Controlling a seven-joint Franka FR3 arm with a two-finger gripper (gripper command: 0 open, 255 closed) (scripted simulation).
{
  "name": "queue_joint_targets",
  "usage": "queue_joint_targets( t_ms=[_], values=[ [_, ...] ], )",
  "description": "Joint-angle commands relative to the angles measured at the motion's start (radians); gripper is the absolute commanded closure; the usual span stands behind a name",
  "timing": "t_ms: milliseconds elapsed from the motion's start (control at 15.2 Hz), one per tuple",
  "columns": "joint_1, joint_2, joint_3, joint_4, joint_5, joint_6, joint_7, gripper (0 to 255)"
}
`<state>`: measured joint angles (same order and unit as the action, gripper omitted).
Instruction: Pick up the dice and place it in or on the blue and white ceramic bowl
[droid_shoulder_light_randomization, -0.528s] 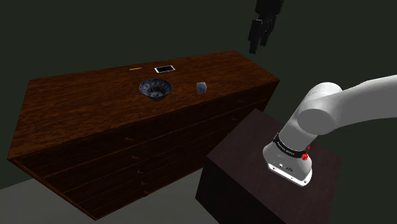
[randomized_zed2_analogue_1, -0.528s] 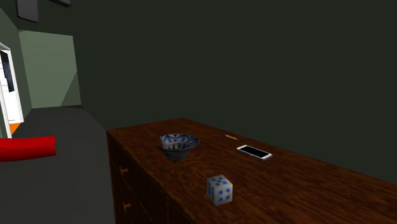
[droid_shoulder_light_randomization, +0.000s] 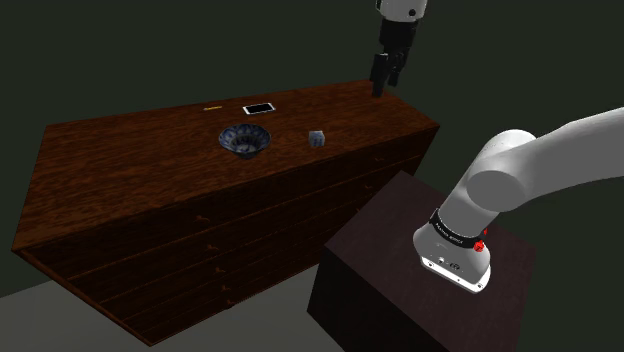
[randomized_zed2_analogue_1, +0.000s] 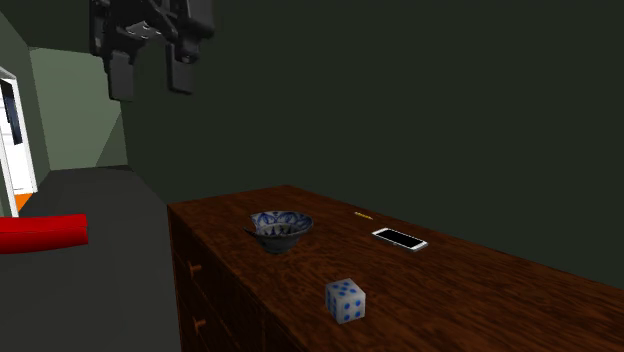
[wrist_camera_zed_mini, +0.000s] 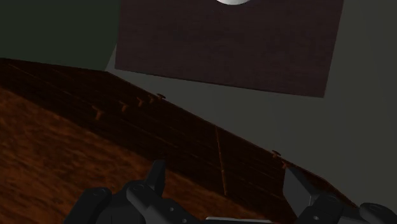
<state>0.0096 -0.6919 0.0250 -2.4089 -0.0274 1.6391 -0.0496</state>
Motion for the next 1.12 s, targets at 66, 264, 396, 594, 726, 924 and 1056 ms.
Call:
queue_joint_targets(
  t_ms=[66, 264, 396, 594, 726, 924, 1056],
  values=[
    [-0.004, 0.073, -0.016, -0.026, -0.01, 0.11, -0.024, 0],
    [-0.01, 0.157, -0.036, -0.039, -0.02, 0.216, -0.051, 0],
    [-0.014, 0.22, -0.049, -0.04, -0.025, 0.285, -0.069, 0],
    [-0.019, 0.321, -0.067, -0.03, -0.028, 0.384, -0.096, 0],
    [-0.021, 0.392, -0.078, -0.016, -0.028, 0.446, -0.115, 0],
    [-0.025, 0.503, -0.093, 0.017, -0.023, 0.533, -0.145, 0],
    [-0.027, 0.579, -0.101, 0.046, -0.017, 0.585, -0.166, 0]
  ],
)
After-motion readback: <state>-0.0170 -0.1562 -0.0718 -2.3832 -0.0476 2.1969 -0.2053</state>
